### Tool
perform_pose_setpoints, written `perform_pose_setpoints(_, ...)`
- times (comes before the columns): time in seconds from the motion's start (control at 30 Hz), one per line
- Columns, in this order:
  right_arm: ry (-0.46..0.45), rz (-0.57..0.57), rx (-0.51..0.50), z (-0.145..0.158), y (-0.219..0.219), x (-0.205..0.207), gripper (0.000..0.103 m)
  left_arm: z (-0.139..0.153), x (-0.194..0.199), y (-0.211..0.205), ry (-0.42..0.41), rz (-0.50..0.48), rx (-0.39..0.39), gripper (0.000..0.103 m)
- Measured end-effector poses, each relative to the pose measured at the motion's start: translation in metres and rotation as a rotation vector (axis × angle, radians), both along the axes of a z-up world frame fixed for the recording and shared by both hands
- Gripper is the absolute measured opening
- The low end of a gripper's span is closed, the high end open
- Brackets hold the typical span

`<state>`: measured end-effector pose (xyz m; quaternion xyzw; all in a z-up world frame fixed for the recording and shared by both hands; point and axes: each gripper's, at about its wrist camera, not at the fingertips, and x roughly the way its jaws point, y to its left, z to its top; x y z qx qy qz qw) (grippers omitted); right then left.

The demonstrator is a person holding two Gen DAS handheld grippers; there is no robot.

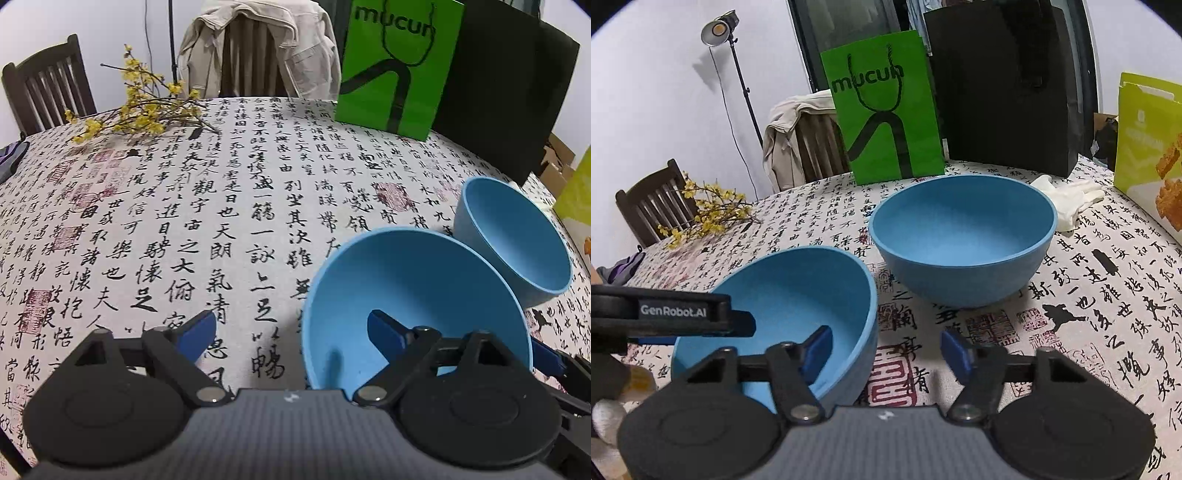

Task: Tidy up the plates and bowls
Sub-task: 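Move both grippers to the rim of the blue bowl beside the plate, then close both grippers on the blue bowl rim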

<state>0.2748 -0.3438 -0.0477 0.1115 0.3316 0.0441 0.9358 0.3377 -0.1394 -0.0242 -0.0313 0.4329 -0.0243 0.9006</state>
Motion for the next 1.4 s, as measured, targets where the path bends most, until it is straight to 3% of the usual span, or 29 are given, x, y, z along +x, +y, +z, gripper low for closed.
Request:
perform_pose_setpoints(0.27,0.011,0.009,0.037,-0.005,0.000,0.002,0.039,-0.007,0.000,-0.005,0.022,-0.019,-0.031,0.064)
perform_pose_setpoints(0.43,0.025,0.005,0.043,-0.007,-0.001,0.003,0.026,-0.011,0.003,-0.003,0.050,-0.024,-0.063,0.039)
perform_pose_setpoints(0.7,0.043,0.020,0.060,-0.011,0.001,0.006,0.012,-0.007,-0.002,-0.008,0.020,-0.060,-0.062,0.021)
perform_pose_setpoints(1.4,0.030,0.012,0.093,-0.011,-0.002,0.003,0.009,-0.006,-0.006,-0.009,0.016,-0.074,-0.058,0.018)
